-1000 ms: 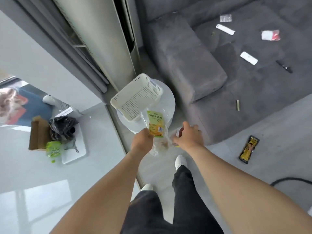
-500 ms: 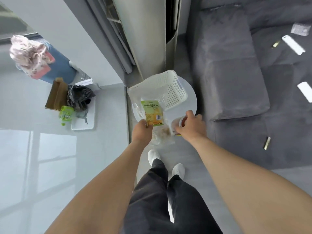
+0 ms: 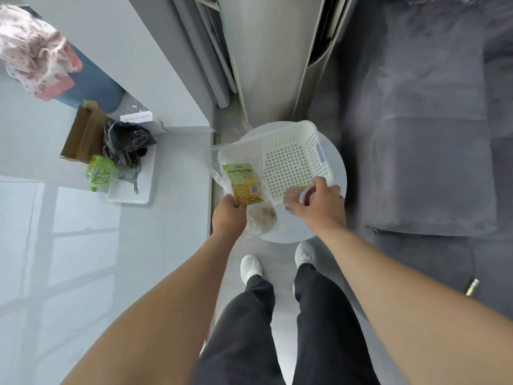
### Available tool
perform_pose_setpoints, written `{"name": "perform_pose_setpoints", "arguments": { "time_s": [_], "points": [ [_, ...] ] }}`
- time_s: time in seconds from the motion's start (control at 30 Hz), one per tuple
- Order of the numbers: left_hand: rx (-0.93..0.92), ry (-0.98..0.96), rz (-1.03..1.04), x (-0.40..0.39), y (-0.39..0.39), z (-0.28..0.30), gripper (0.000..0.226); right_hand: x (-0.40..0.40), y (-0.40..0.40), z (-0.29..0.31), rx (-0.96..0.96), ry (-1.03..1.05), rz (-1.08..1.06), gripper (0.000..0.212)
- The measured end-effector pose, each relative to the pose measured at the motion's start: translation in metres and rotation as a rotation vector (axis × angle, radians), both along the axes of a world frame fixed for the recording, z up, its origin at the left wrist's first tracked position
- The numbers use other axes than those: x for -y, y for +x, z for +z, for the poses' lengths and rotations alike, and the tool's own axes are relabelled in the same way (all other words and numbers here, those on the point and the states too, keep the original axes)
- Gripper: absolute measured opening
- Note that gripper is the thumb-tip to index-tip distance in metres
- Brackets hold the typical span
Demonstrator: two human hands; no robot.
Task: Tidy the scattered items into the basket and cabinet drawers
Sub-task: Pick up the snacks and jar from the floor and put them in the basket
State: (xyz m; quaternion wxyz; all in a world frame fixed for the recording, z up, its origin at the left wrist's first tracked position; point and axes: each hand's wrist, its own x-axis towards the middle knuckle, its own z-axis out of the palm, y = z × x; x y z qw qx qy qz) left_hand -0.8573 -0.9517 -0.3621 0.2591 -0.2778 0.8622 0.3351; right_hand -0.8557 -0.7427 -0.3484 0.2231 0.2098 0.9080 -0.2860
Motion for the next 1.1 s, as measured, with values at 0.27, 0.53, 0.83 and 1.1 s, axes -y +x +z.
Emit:
{"name": "perform_pose_setpoints", "arguments": {
  "time_s": [0.27, 0.53, 0.83, 1.1],
  "points": [
    [0.024, 0.250, 0.319, -0.015, -0.069, -0.094, 0.028, -0.007, -0.082, -0.102, -0.147, 0.029, 0.060, 0.078],
    [-0.274, -0.446, -0.346, -0.031, -0.055, -0.172, 0.079, -0.016, -0.095, -0.185, -0.152, 0.138, 0.170, 0.074],
    [0.276, -0.059, -0.278, -0.053, -0.081, -0.217, 0.091, -0.036, -0.063, -0.220, -0.222, 0.168, 0.132, 0.072],
    [-0.390, -0.387, -0.253, -0.043, -0.051, -0.212, 0.053, -0.025, -0.064, -0.224, -0.259, 0.148, 0.068, 0.068]
  ]
}}
